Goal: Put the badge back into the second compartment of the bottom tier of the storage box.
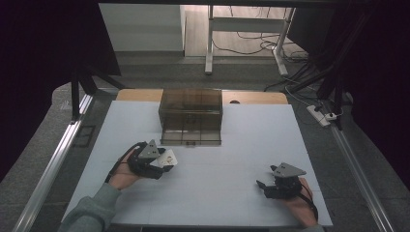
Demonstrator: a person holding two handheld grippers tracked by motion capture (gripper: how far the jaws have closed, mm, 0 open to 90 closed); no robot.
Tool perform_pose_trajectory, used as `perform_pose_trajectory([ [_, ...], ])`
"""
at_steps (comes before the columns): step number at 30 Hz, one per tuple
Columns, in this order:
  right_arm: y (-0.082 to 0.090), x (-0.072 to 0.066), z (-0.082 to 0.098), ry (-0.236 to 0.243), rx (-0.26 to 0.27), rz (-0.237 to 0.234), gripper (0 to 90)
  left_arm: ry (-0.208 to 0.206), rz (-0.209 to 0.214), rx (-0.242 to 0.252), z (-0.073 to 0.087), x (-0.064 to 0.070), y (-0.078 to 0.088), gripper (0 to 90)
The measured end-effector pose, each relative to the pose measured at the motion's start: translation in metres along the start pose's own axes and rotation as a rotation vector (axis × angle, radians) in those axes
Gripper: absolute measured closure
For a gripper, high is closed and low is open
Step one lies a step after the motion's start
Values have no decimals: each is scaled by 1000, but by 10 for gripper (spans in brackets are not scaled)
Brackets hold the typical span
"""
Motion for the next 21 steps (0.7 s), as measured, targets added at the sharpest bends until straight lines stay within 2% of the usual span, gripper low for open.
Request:
perform_pose_trajectory([
  [13, 0, 0, 0, 4, -2, -1, 226, 18, -15, 7, 1, -6, -1, 324],
  [21, 2, -2, -2, -4, 13, -3, 226, 43, -33, 18, -1, -16, -3, 324],
])
Point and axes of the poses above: each handheld gripper's, and its own axes: y roughly backward along the jaws, z roughly out of its underside, x roughly to its right, the point moved 4 cm from there along -y, roughly forward along the jaws, and after that the axes turned 9 degrees about -y, right-handed, at the moved point
